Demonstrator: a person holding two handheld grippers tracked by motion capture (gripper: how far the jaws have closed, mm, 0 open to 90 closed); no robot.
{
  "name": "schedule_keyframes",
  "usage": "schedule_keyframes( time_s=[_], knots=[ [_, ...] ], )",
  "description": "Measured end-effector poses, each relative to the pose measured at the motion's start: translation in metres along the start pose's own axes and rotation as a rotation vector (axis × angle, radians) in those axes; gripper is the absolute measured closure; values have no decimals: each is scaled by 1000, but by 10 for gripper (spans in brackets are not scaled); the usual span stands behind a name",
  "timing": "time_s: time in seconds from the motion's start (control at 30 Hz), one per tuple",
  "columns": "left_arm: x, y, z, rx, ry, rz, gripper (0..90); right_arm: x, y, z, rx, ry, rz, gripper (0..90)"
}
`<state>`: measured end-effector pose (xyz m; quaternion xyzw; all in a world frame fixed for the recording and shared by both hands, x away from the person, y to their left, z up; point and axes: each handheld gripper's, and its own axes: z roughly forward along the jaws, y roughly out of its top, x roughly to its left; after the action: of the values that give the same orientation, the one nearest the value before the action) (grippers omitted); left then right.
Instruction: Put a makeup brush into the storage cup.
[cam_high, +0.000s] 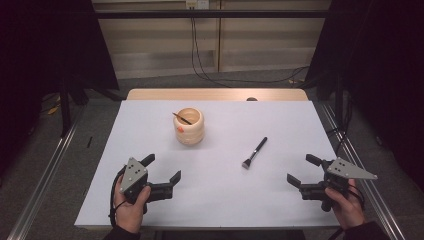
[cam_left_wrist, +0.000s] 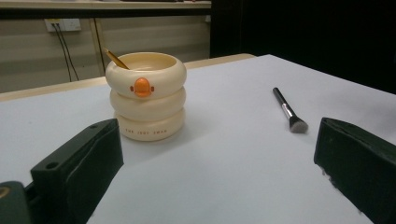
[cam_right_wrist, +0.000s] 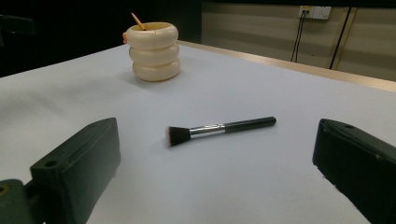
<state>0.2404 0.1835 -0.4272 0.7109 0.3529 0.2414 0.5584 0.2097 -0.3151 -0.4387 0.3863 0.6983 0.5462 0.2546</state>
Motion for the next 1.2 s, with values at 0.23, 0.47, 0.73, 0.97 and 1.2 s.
schedule_keyframes(
  time_s=[0.23, 0.47, 0.73, 0.97, 1.2],
  knots=[
    [-1, -4, 0, 12, -3, -3, 11, 1, 0, -1, 0, 2, 1, 2],
    [-2, -4, -2, 11, 5, 10, 11, -1, 3, -1, -7, 16, 2, 4],
    [0, -6, -3, 17, 8, 6, 11, -8, 14, 10, -19, 13, 0, 8],
    [4, -8, -2, 15, 10, -18, 13, -13, 25, 20, -46, 4, -26, 7],
    [4, -7, 0, 20, 9, 2, 13, -18, 37, 39, -38, 2, -25, 6]
  ],
)
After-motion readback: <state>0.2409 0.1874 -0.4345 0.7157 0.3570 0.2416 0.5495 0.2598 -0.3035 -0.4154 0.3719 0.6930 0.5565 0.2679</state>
